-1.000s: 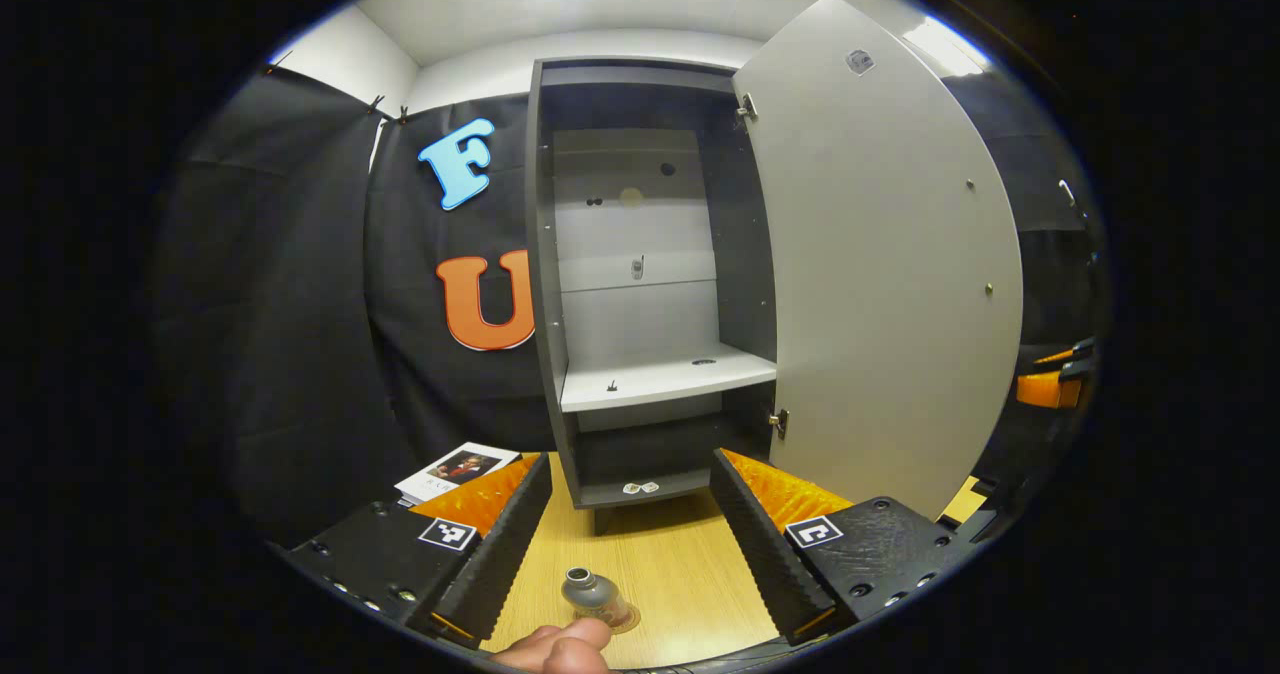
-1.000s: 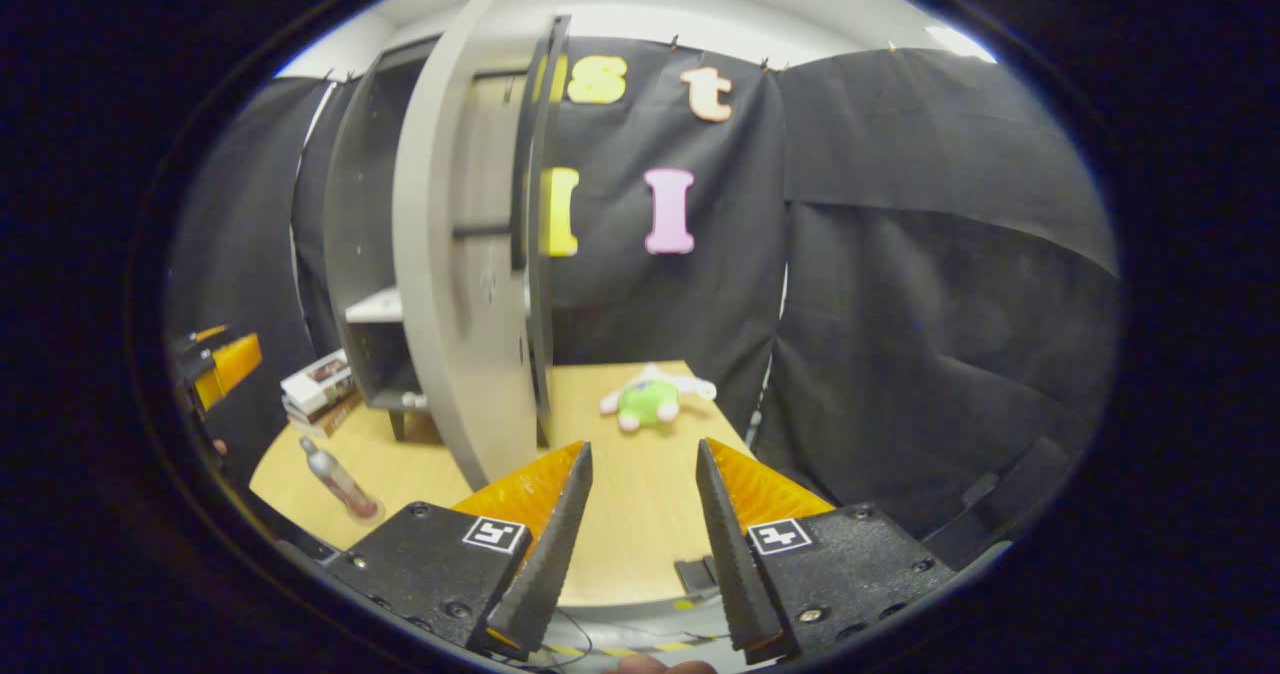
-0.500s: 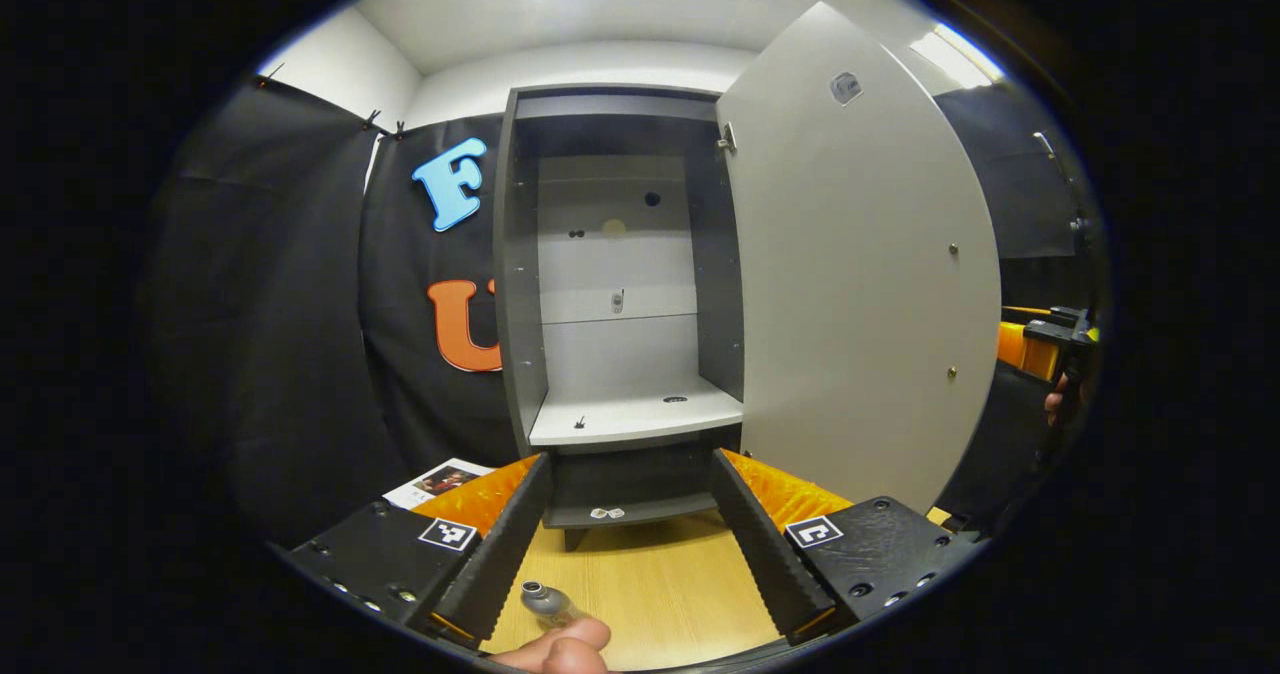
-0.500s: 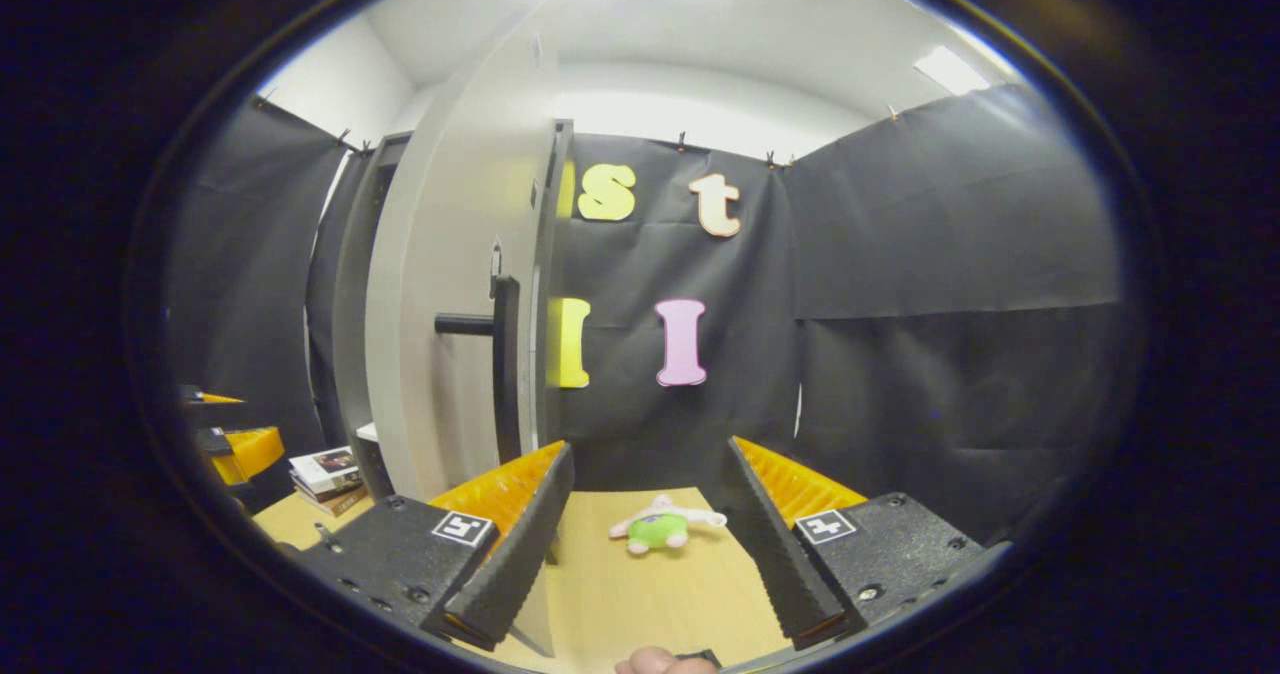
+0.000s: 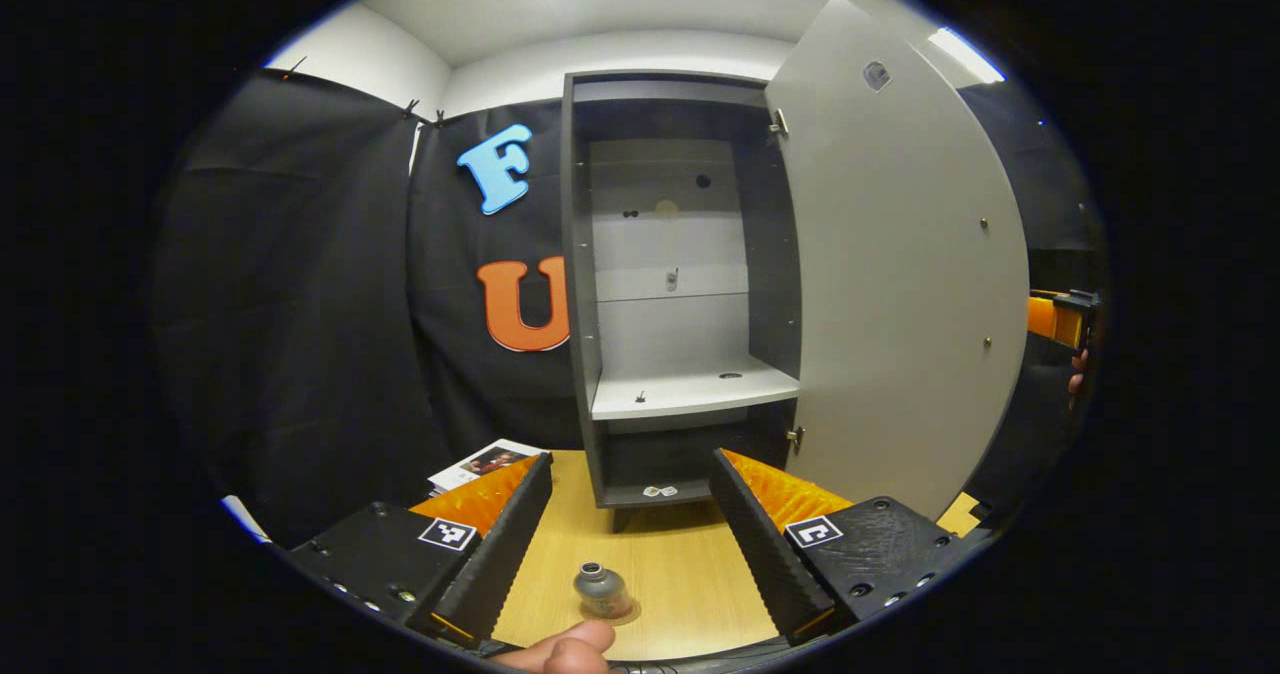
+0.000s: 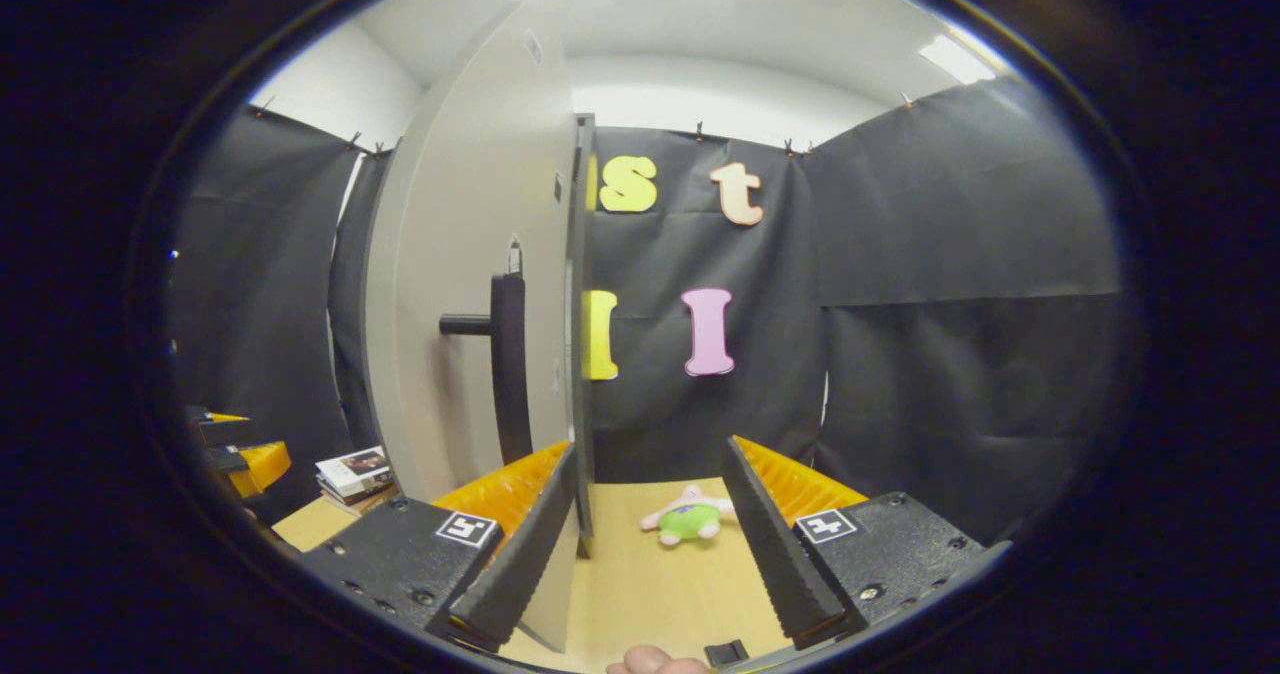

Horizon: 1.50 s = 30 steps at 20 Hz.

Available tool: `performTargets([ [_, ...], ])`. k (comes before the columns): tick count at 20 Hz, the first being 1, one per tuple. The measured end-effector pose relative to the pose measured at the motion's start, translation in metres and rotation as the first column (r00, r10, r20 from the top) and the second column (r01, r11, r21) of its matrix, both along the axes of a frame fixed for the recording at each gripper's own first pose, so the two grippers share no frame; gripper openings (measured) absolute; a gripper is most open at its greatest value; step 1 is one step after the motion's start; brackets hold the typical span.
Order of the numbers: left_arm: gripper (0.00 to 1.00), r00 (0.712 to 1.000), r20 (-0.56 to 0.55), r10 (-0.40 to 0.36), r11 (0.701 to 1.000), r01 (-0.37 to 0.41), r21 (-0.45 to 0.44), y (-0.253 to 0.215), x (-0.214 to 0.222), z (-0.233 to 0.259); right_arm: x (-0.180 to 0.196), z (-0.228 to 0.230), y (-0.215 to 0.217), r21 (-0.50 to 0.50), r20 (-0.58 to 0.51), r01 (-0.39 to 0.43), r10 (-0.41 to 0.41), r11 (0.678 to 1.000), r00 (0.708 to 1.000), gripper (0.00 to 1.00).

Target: Open the cabinet door with the right hand, grasp the bottle in the cabinet with the left hand and place it on the coaster, then close the cabinet door with the right hand.

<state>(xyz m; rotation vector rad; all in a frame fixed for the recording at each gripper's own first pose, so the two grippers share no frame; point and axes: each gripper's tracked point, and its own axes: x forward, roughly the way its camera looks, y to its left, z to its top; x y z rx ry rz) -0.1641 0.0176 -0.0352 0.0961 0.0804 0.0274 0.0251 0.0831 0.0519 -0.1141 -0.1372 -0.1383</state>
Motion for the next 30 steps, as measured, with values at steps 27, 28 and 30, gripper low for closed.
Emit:
performTargets([
  [27, 0.95, 0.969, -0.099, 0.227, 0.958, -0.24, -0.159, 0.178, -0.015, -0.059, 0.095, -0.03, 0.198, 0.017, -0.083, -0.237, 0.237, 0.971, 0.968, 0.95],
  [28, 0.95, 0.972, -0.094, 0.216, 0.959, -0.23, -0.168, 0.176, -0.011, -0.056, 0.094, -0.03, 0.195, 0.015, -0.083, -0.231, 0.231, 0.973, 0.969, 0.98],
  [30, 0.95, 0.978, -0.063, 0.201, 0.964, -0.209, -0.163, 0.168, 0.005, -0.045, 0.09, -0.03, 0.185, 0.012, -0.077, -0.218, 0.218, 0.976, 0.973, 0.96],
])
